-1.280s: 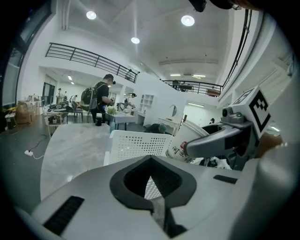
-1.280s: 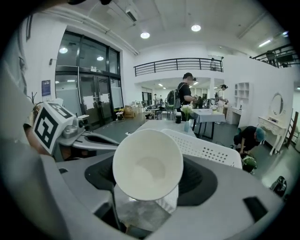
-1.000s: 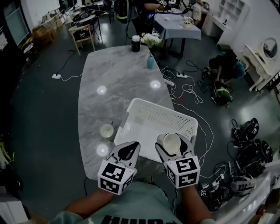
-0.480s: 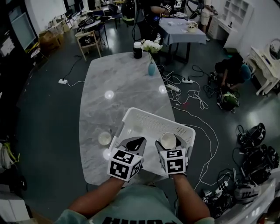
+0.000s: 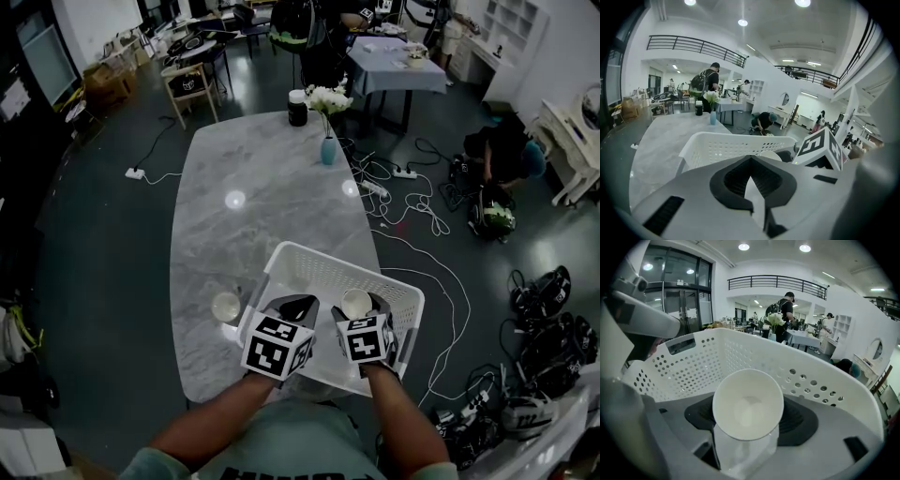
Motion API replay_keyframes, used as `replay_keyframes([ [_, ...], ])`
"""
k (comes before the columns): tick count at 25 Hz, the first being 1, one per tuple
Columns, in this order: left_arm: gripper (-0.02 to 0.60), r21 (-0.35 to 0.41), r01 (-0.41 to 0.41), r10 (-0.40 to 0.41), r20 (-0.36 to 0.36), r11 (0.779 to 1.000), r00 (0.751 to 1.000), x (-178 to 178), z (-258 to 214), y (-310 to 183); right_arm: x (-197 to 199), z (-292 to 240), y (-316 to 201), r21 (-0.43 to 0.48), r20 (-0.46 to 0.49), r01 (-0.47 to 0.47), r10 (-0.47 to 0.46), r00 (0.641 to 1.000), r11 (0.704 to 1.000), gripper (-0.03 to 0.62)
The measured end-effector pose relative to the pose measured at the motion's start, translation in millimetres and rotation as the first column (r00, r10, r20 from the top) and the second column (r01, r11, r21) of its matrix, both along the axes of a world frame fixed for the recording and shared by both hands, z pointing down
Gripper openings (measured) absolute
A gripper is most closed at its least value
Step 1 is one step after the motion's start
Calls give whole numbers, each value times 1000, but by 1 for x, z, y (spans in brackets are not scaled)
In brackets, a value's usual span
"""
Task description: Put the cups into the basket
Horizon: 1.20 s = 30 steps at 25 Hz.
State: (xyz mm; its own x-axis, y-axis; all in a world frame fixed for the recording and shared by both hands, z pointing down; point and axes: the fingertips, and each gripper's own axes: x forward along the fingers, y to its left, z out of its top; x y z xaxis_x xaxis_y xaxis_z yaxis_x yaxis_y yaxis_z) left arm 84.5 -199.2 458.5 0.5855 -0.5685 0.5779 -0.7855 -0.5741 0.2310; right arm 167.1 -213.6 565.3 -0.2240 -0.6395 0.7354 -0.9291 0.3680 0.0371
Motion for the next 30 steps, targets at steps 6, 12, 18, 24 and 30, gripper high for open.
replay_keyframes([
  [6, -1, -31, 4, -5, -4, 1000, 1000, 0, 9, -7, 8, 29, -8, -55, -38, -5, 3, 999, 998, 359],
  [12, 0, -48, 6, -6, -9, 999, 1000, -4, 15, -10, 8, 53, -12, -102, -59, -18, 12, 998, 995, 359],
  [18, 0, -51, 6, -7, -12, 999, 1000, -5, 16, -10, 7, 69, -11, -147, -74, -11, 0, 997, 989, 359],
  [24, 0, -50, 2, -3, -18, 999, 1000, -3, 15, -10, 8, 78, -9, -182, -62, -21, 10, 998, 983, 359],
  [30, 0, -50, 1, -2, -24, 999, 1000, -3, 16, -8, 12, 82, -6, -206, -40, -29, 22, 999, 978, 362],
])
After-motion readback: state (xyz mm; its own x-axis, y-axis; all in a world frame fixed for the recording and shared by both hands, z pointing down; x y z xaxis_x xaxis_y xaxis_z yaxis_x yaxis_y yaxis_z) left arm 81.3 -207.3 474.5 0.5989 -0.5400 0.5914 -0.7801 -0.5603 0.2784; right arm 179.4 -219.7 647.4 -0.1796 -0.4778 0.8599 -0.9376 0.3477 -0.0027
